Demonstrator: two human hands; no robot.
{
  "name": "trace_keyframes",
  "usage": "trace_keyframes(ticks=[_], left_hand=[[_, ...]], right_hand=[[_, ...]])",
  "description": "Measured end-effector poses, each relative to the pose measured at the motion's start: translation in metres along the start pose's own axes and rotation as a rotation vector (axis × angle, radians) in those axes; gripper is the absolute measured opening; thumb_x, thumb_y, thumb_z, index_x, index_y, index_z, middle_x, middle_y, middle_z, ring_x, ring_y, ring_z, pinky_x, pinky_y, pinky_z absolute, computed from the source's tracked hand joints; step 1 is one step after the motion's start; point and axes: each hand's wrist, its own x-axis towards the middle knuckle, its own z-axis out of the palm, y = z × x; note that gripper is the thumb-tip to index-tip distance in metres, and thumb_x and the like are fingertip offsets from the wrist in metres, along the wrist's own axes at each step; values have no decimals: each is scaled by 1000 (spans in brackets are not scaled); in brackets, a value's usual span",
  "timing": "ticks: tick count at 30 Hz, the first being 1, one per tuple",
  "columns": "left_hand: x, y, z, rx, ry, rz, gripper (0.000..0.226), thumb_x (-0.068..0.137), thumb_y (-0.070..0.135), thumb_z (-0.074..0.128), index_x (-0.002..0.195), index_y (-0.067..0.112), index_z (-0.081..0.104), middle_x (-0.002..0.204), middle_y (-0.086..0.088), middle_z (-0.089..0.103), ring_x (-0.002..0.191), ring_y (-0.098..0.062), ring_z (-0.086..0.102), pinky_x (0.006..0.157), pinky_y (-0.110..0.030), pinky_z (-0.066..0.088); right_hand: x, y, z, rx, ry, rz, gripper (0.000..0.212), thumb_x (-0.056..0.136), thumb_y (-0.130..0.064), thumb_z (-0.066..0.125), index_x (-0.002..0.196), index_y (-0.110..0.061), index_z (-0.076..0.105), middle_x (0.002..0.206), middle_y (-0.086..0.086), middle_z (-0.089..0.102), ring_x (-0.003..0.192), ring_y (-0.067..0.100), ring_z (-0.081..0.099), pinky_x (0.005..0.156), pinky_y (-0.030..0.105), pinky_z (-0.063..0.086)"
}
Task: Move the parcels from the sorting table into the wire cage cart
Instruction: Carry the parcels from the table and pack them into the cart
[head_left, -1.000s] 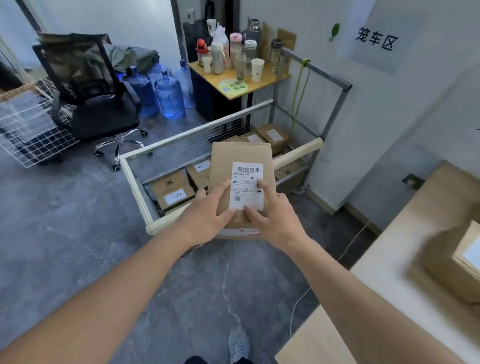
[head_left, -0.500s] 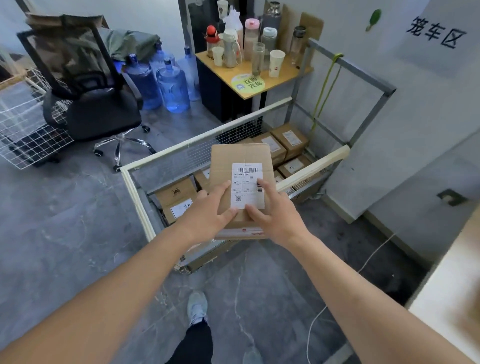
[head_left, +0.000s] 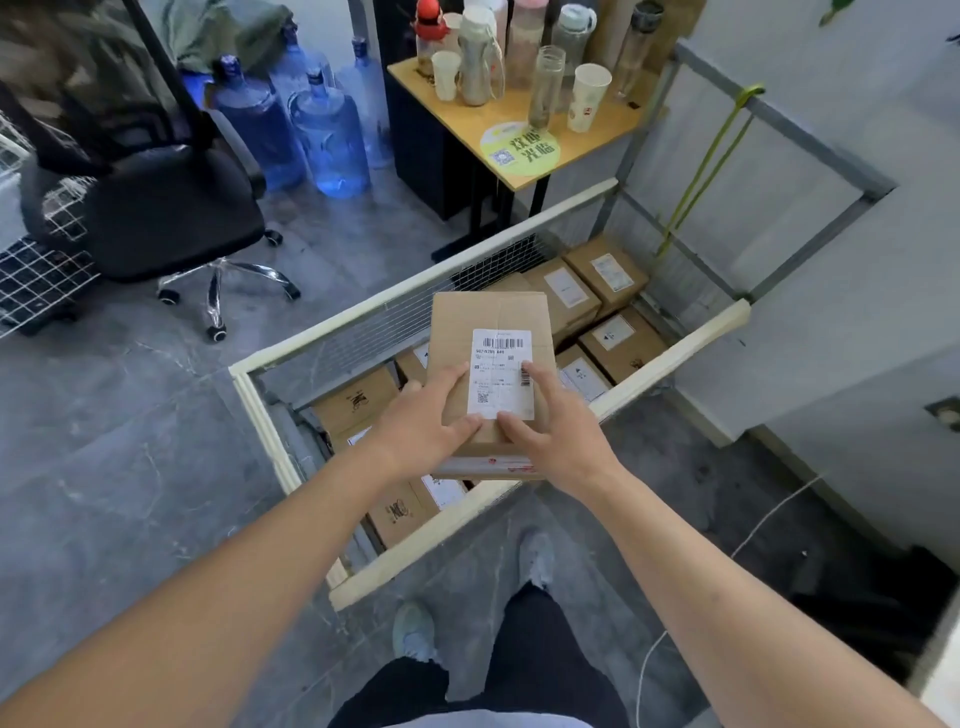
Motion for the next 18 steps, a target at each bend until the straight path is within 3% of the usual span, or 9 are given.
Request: trace_keyframes(ticks=[7,11,13,18], left_hand=[[94,-10,6,-64,-13,-131,73,98,51,61,159,44,23,133,-7,47,113,-24,54,94,-35,47],[150,-15,23,-128,8,-223,70,97,50,64,157,46,27,129,-3,48,91,-8,55,65,-17,41],[177,-18,35,-166,4,-283,71,97,48,65,157,47,28,130,-2,46,87,-3,54,62,-15,40],[244,-41,71,-271,16,-406,72,96,42,68,156,47,29,132,-1,46,95,-18,65,69,-21,54]], right_hand=[[109,32,8,-12,-142,3,77,94,-55,65,158,-41,24,135,3,54,109,17,58,91,38,53],[174,59,10,7,-257,14,77,93,-51,68,157,-43,27,135,1,51,114,16,56,96,41,53],[204,74,13,23,-319,32,77,91,-49,70,156,-44,28,137,1,50,116,16,56,99,43,52],[280,119,37,2,-451,41,78,90,-45,71,157,-39,30,139,0,52,123,17,53,101,43,50]])
